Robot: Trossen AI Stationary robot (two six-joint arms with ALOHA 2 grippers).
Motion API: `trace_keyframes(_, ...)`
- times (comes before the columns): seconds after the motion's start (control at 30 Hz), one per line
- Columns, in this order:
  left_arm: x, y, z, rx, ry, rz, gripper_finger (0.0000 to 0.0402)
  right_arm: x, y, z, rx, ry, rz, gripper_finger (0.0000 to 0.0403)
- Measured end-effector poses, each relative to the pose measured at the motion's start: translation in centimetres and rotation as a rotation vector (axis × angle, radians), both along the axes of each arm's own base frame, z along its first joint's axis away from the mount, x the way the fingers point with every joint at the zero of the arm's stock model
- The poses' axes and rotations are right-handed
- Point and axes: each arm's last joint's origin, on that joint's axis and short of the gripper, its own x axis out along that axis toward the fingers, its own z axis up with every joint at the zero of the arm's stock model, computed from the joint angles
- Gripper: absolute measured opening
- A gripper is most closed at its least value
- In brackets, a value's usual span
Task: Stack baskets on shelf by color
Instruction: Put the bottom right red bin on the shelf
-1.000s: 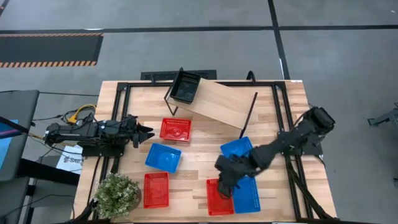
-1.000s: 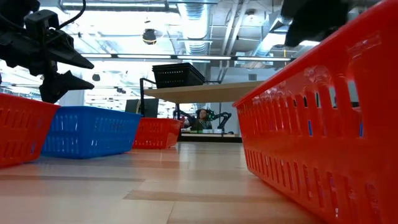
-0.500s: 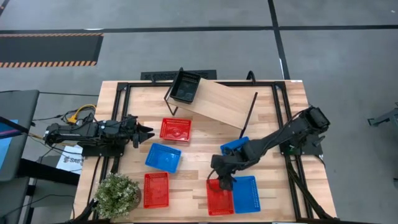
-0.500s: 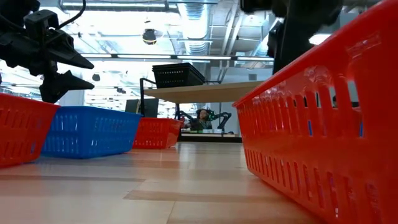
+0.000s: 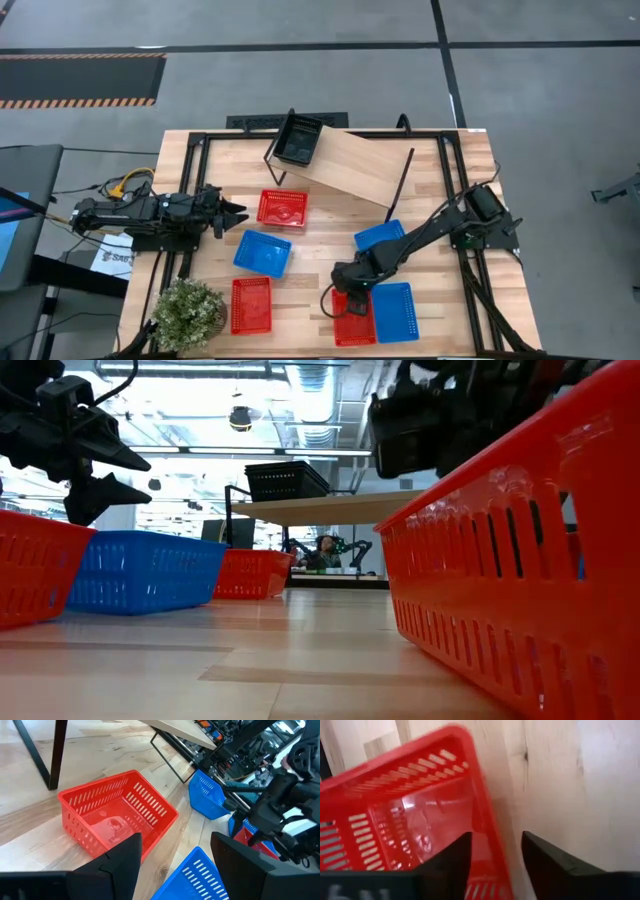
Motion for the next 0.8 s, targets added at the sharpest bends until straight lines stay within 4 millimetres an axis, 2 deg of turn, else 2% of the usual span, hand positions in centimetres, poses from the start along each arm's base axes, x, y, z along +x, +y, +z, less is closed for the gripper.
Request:
trace_keyframes(0.1,0.0,0.0,0.0,0.002,0.005,-0.015,0.0225,-0.1,0.1,0.0,0.000,0.015,-0.032,0.0124)
trace_keyframes(0.2,0.0,-0.1,-0.1,-0.002,0.007,-0.027,0.0225,-0.3,0.0,0.5,0.010,0.021,-0.062,0.0033)
trace_keyframes(0.23,0.0,-0.1,-0.1,-0.004,0.007,-0.033,0.0225,-0.2,0.0,0.7,0.016,0.017,-0.078,0.0018)
trace_keyframes(0.37,0.0,-0.1,-0.1,-0.016,0.009,-0.048,0.0225,0.3,-0.3,2.6,0.021,-0.008,-0.110,0.0010)
trace_keyframes(0.43,0.0,-0.2,-0.1,-0.021,0.008,-0.064,0.0225,0.7,-0.7,4.2,0.038,-0.063,-0.116,0.0006)
trace_keyframes(0.53,0.0,-0.2,-0.1,-0.023,0.009,-0.067,0.0225,1.1,-2.3,7.3,0.046,-0.127,-0.135,0.0006)
trace_keyframes(0.67,0.0,-0.2,-0.1,-0.042,0.004,-0.063,0.0225,0.7,-6.1,12.3,-0.034,-0.192,-0.194,0.0005)
trace_keyframes(0.8,0.0,-0.3,0.0,-0.048,0.001,-0.077,0.0225,-0.6,-11.6,17.4,-0.135,-0.248,-0.267,0.0004)
